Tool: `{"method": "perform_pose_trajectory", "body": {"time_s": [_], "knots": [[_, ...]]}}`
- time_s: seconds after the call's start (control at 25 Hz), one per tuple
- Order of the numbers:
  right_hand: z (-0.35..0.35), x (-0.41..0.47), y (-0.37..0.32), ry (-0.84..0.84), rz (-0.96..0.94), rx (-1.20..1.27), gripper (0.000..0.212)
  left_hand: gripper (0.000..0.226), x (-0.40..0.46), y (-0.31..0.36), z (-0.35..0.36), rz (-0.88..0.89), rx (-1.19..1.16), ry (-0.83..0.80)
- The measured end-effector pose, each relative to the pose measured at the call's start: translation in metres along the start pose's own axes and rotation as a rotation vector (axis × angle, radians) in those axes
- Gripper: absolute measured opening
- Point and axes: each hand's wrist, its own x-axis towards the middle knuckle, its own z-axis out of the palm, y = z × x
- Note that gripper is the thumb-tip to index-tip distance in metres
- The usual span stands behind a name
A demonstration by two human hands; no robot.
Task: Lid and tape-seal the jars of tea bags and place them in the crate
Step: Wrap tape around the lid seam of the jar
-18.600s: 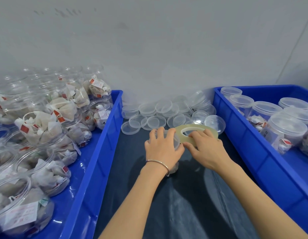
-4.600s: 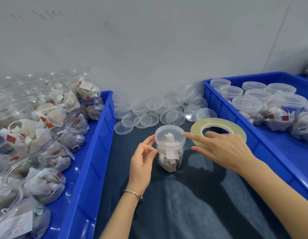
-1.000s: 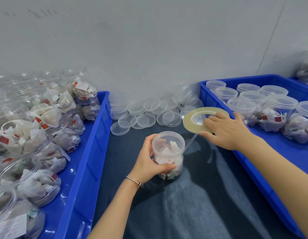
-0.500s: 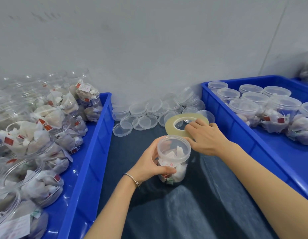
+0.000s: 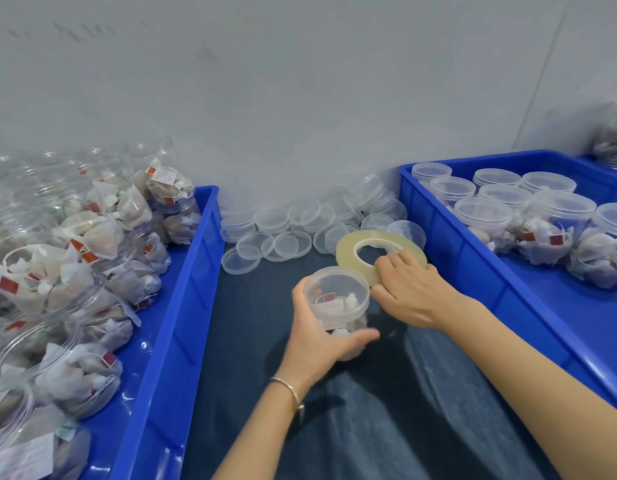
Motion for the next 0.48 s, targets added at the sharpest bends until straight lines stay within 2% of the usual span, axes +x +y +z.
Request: {"method": "perform_pose_trajectory", "body": {"time_s": [0.08,0.16,0.32,0.48], "knots": [[-0.003,-0.004,0.001,-0.001,-0.028,-0.078,0.024,0.09,0.001,0.001,0.012,0.004,-0.024,0.157],[-0.013,-0.01,0.016,-0.001,-0.087,-0.193,0.033,0.081,0.007,0.0,0.004,0.022,-0.022,0.183],[-0.034,-0.023,0.045,0.006,-0.16,-0.311,0.053,0.079,0.017,-0.004,-0.025,0.017,0.025,0.054],[-0.04,-0.032,0.059,0.045,-0.147,-0.301,0.053,0.079,0.017,-0.004,-0.029,0.018,0.026,0.006]]}}
